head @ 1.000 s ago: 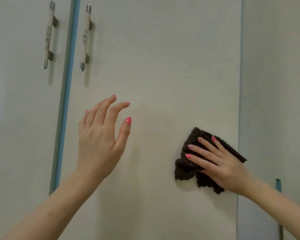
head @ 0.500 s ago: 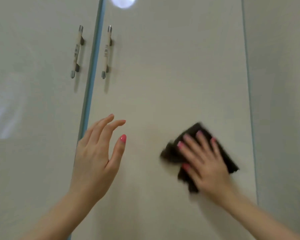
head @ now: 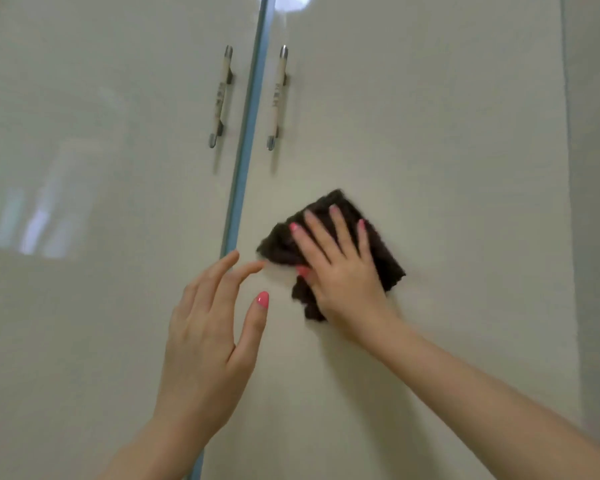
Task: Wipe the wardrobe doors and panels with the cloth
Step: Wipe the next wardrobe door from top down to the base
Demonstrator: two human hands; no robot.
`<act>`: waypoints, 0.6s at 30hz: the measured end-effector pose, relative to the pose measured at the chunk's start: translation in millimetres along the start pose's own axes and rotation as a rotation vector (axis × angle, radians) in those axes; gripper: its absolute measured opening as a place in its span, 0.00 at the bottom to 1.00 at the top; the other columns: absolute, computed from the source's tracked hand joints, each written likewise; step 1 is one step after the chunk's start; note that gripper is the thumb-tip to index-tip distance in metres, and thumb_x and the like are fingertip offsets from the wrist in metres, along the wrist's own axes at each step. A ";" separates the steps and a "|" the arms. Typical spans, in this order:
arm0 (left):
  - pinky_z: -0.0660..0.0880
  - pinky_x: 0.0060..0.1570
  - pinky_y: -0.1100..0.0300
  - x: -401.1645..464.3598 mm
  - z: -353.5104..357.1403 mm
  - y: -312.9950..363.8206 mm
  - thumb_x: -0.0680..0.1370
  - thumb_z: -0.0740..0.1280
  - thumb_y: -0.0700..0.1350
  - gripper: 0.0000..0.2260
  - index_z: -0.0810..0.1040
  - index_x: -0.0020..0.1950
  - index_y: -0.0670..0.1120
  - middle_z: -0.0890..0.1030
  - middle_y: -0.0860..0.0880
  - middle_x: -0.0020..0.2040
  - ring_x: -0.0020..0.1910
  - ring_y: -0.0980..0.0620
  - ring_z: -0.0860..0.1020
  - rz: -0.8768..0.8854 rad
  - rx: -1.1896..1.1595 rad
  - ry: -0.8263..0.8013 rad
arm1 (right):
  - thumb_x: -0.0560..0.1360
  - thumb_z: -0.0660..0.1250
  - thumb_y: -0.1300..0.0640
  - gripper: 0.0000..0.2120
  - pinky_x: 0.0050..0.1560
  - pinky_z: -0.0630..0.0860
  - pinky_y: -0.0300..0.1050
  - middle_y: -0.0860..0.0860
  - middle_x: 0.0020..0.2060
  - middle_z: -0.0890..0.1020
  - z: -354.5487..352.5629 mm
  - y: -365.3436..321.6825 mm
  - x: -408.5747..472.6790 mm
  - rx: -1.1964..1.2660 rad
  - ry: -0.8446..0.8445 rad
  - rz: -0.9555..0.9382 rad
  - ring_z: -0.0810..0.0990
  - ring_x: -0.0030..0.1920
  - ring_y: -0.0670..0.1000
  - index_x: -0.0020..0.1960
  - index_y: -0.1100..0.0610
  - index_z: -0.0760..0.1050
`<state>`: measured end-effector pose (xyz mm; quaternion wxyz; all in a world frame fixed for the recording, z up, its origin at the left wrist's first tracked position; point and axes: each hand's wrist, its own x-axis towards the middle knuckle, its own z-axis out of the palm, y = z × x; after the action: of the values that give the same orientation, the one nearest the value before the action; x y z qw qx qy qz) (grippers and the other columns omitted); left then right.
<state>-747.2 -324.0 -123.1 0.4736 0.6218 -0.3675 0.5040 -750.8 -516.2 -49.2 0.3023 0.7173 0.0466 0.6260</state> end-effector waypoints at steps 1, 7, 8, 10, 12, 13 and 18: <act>0.58 0.63 0.61 -0.6 -2.4 -3.0 0.76 0.52 0.58 0.18 0.68 0.64 0.58 0.68 0.58 0.66 0.67 0.59 0.64 -0.004 0.012 -0.010 | 0.79 0.59 0.50 0.23 0.72 0.57 0.65 0.52 0.73 0.67 3.6 -18.1 -8.7 0.051 -0.068 -0.208 0.60 0.75 0.60 0.74 0.52 0.65; 0.56 0.63 0.65 10.6 -21.4 0.3 0.76 0.52 0.58 0.19 0.69 0.65 0.56 0.69 0.57 0.67 0.67 0.60 0.63 0.052 0.014 -0.054 | 0.78 0.52 0.47 0.23 0.73 0.53 0.55 0.48 0.71 0.71 -4.2 16.8 49.8 0.009 -0.259 -0.627 0.67 0.72 0.55 0.72 0.49 0.68; 0.56 0.63 0.66 12.9 -24.1 1.1 0.76 0.52 0.58 0.19 0.69 0.65 0.57 0.69 0.57 0.67 0.67 0.60 0.63 0.069 0.012 -0.054 | 0.78 0.52 0.47 0.24 0.73 0.52 0.53 0.47 0.71 0.70 -6.1 24.3 66.0 0.004 -0.243 -0.586 0.66 0.73 0.54 0.72 0.49 0.67; 0.56 0.63 0.66 15.6 -28.3 0.7 0.77 0.52 0.58 0.18 0.68 0.65 0.58 0.68 0.59 0.67 0.67 0.62 0.62 0.089 0.010 -0.059 | 0.80 0.51 0.46 0.23 0.74 0.46 0.52 0.45 0.75 0.64 -8.2 34.9 93.8 0.018 -0.264 -0.408 0.57 0.76 0.52 0.75 0.46 0.61; 0.55 0.63 0.68 15.1 -31.1 -2.1 0.77 0.51 0.58 0.18 0.68 0.65 0.58 0.67 0.61 0.66 0.66 0.65 0.61 0.089 -0.002 -0.047 | 0.82 0.52 0.47 0.23 0.76 0.43 0.55 0.44 0.77 0.58 -6.8 28.2 107.3 0.065 -0.269 -0.156 0.49 0.78 0.51 0.77 0.46 0.56; 0.54 0.62 0.72 13.5 -32.1 -3.4 0.77 0.52 0.58 0.18 0.69 0.65 0.58 0.67 0.61 0.66 0.65 0.66 0.61 0.089 -0.007 -0.035 | 0.82 0.52 0.47 0.23 0.76 0.44 0.57 0.45 0.77 0.58 -3.3 17.5 106.8 0.068 -0.230 -0.059 0.49 0.78 0.52 0.77 0.46 0.57; 0.54 0.63 0.73 -2.6 -26.1 -6.7 0.77 0.53 0.55 0.16 0.69 0.63 0.58 0.69 0.60 0.64 0.64 0.62 0.65 0.048 -0.056 -0.012 | 0.79 0.51 0.48 0.24 0.73 0.51 0.62 0.50 0.73 0.68 11.3 -59.7 20.4 0.116 -0.172 -0.174 0.60 0.76 0.58 0.72 0.51 0.68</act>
<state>-748.8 -297.2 -126.0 0.4764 0.6024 -0.3991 0.5009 -717.4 -462.8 -61.3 0.3164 0.7780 0.1185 0.5298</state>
